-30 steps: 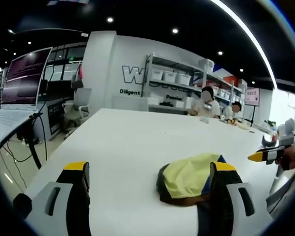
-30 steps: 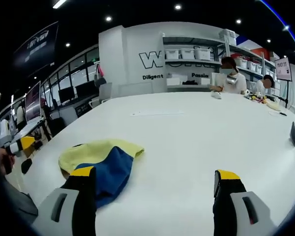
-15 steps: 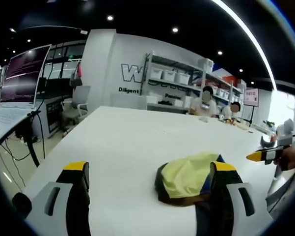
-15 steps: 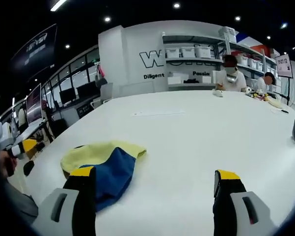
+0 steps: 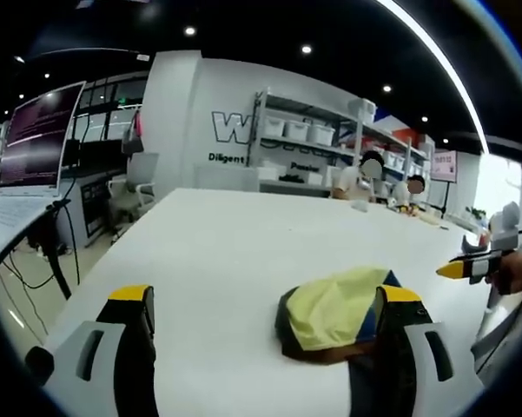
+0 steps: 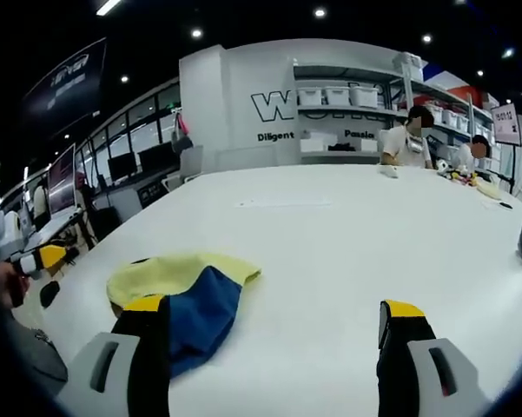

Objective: Fold the garment on the visible template until the final outline fits inside the template.

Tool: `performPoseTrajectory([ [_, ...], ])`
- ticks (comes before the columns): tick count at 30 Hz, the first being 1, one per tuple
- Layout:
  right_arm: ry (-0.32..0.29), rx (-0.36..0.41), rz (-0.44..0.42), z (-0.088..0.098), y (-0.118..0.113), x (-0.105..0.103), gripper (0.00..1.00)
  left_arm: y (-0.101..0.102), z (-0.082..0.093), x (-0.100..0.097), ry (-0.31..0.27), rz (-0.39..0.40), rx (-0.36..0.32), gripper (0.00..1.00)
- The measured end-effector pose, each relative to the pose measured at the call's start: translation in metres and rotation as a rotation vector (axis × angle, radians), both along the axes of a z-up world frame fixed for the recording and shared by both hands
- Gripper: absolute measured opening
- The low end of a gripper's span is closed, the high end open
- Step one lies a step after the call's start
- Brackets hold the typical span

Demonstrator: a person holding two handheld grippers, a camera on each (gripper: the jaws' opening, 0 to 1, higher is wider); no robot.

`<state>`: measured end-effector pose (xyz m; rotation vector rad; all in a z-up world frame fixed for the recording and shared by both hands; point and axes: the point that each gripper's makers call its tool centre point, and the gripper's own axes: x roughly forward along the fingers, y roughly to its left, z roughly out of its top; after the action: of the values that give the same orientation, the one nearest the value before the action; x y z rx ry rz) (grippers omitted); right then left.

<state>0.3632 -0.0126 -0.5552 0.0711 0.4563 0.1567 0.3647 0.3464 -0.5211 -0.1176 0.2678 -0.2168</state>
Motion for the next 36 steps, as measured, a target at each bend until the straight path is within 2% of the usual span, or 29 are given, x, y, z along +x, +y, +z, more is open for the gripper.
performPoseTrajectory([
  [8,-0.001,-0.013,0.01,0.0,0.002,0.0,0.99,-0.001,-0.001,-0.001,0.001,-0.004,0.007,0.99],
  [13,-0.012,0.021,0.007,0.003,0.002,0.0,0.99,-0.002,-0.005,-0.002,0.012,-0.008,0.033,0.99],
  [16,-0.018,0.037,0.024,0.005,0.007,0.001,0.99,-0.003,-0.005,-0.002,0.016,-0.014,0.032,0.99],
  [18,-0.035,0.003,0.07,0.008,0.015,0.003,0.99,-0.005,-0.006,-0.003,0.018,-0.019,0.039,0.99],
  [21,-0.058,0.008,0.094,0.016,0.022,0.005,0.99,-0.008,-0.006,-0.006,0.021,-0.032,0.029,0.99],
  [25,-0.053,-0.034,0.146,0.019,0.031,0.007,0.98,-0.014,-0.004,-0.011,0.016,-0.051,0.018,0.98],
  [28,-0.065,-0.06,0.205,0.024,0.044,0.008,0.96,-0.017,0.005,-0.018,0.003,-0.068,-0.011,0.96],
  [30,-0.067,-0.075,0.238,0.025,0.052,0.009,0.95,-0.018,0.009,-0.022,0.004,-0.077,-0.002,0.96],
  [34,-0.04,-0.144,0.334,0.02,0.071,0.009,0.92,-0.018,0.012,-0.027,0.006,-0.093,0.006,0.96],
  [35,0.011,-0.2,0.363,0.01,0.073,0.006,0.89,-0.018,0.011,-0.028,0.011,-0.099,0.007,0.95],
  [36,0.011,-0.214,0.373,0.008,0.076,0.007,0.88,-0.018,0.011,-0.028,0.015,-0.102,0.007,0.95],
])
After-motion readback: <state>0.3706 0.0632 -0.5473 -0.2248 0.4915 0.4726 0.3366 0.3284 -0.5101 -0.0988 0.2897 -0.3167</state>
